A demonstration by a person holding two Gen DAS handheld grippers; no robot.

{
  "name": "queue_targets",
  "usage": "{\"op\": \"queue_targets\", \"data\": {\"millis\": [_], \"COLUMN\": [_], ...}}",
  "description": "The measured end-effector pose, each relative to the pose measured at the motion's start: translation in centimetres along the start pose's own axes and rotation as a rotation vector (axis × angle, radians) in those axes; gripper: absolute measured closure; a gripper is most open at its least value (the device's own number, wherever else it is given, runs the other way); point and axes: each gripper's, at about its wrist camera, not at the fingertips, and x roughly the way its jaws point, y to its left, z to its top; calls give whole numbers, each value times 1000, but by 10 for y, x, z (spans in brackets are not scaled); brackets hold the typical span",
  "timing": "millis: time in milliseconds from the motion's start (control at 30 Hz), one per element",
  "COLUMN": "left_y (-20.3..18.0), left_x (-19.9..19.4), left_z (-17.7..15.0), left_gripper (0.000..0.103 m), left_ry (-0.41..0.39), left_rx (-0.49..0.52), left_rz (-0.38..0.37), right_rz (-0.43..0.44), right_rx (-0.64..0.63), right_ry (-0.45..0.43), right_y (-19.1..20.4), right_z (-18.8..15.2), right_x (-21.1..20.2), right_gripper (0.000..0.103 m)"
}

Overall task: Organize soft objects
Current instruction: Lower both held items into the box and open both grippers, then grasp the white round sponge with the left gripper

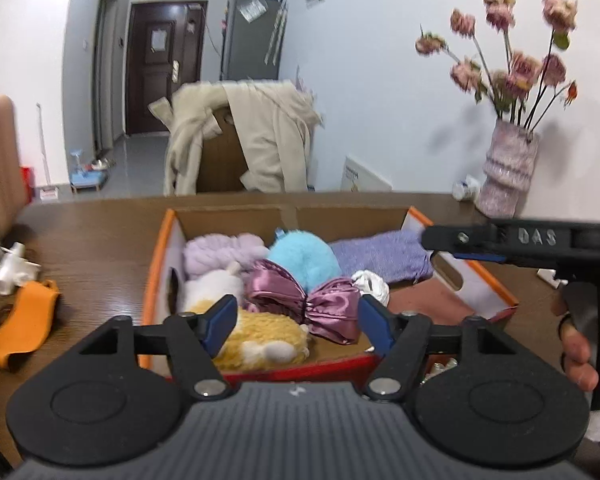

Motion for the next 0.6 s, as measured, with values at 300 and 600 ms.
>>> {"op": "queue_targets", "data": {"millis": [300,600], "left_y": [-15,-45], "left_x": [-81,-124], "left_z": [-24,-81], "left_gripper": [26,22], "left_ry": [-62,-41], "left_rx": [7,40], "left_rz": [31,24], "right_rz": [-5,-15], "right_rx": [-199,-338], "right_ry": [1,54], "right_y": [28,40], "right_z": [-27,-79], "right_x": [-77,-137], "right_gripper": [48,43]}}
